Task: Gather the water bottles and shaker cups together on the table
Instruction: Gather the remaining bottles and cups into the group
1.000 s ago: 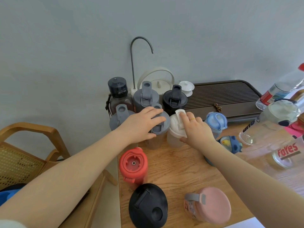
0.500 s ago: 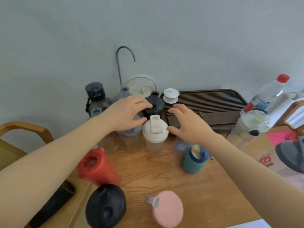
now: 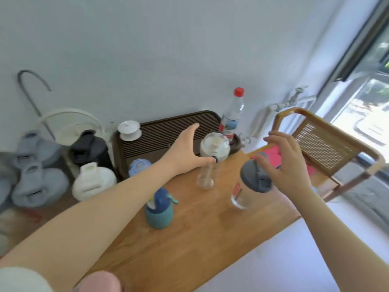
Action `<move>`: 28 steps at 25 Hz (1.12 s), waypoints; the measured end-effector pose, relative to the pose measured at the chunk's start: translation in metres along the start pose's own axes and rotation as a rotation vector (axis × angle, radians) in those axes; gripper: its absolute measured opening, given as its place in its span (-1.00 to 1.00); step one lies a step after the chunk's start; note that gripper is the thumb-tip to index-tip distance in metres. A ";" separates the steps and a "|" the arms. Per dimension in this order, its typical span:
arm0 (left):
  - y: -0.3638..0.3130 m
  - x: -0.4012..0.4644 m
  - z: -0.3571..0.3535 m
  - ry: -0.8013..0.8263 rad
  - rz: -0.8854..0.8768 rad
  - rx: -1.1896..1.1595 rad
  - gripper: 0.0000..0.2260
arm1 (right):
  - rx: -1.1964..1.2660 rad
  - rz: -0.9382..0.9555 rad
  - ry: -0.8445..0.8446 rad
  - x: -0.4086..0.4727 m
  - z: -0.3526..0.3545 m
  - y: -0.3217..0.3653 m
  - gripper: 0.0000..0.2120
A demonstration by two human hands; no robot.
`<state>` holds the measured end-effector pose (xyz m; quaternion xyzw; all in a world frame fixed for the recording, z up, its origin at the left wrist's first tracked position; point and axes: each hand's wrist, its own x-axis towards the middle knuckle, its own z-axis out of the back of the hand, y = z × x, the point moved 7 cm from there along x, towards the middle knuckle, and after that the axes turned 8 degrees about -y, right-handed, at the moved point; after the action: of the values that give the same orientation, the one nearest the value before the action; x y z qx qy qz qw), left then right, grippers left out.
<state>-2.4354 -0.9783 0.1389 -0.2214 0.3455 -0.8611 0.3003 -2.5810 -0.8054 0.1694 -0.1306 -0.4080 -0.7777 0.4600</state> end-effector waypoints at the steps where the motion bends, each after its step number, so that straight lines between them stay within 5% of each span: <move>1: -0.003 0.009 -0.010 -0.017 -0.002 0.025 -0.06 | 0.001 -0.109 0.056 -0.008 0.001 -0.025 -0.41; 4: -0.013 0.026 -0.035 0.006 -0.069 0.124 -0.02 | 0.150 -0.376 0.327 -0.038 -0.021 -0.076 -0.19; 9: -0.012 0.042 -0.057 0.065 -0.055 0.305 -0.01 | 0.213 -0.330 0.355 -0.039 -0.037 -0.079 0.02; 18: -0.008 0.013 -0.047 -0.055 0.039 0.144 -0.35 | -0.077 -0.097 0.505 -0.023 -0.052 -0.063 -0.06; 28: -0.048 -0.091 0.149 -0.332 0.024 -0.080 -0.35 | 0.468 0.136 0.459 0.032 -0.033 0.104 -0.32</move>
<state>-2.2996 -0.9586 0.2574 -0.3682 0.3277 -0.7946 0.3544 -2.5069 -0.8750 0.2205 0.1302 -0.4517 -0.6394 0.6085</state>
